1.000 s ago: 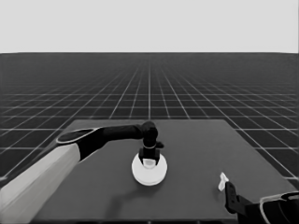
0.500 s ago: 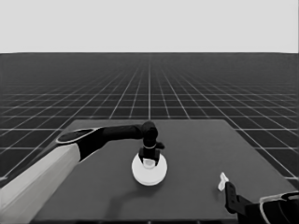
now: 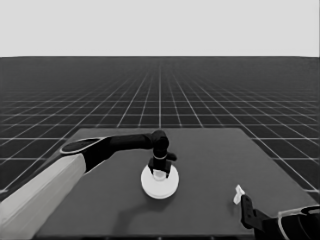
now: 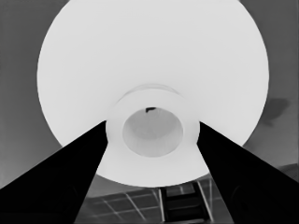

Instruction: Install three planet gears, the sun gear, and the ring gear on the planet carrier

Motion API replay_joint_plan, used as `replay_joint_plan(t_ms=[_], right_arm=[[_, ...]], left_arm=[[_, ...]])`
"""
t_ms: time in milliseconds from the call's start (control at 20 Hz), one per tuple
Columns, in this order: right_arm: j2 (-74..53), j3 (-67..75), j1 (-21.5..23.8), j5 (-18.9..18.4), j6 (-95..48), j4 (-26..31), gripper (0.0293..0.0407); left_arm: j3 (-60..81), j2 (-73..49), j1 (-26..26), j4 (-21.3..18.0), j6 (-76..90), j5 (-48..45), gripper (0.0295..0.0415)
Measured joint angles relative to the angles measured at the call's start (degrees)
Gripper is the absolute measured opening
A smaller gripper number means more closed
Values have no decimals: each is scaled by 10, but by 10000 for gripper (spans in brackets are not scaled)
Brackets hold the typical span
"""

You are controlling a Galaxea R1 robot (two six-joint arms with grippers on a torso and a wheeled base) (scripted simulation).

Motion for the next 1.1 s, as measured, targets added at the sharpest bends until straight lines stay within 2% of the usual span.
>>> replay_joint_plan(t_ms=[1100], right_arm=[[0, 0, 0, 0, 0, 0, 385]], left_arm=[[0, 0, 0, 0, 110, 0, 348]])
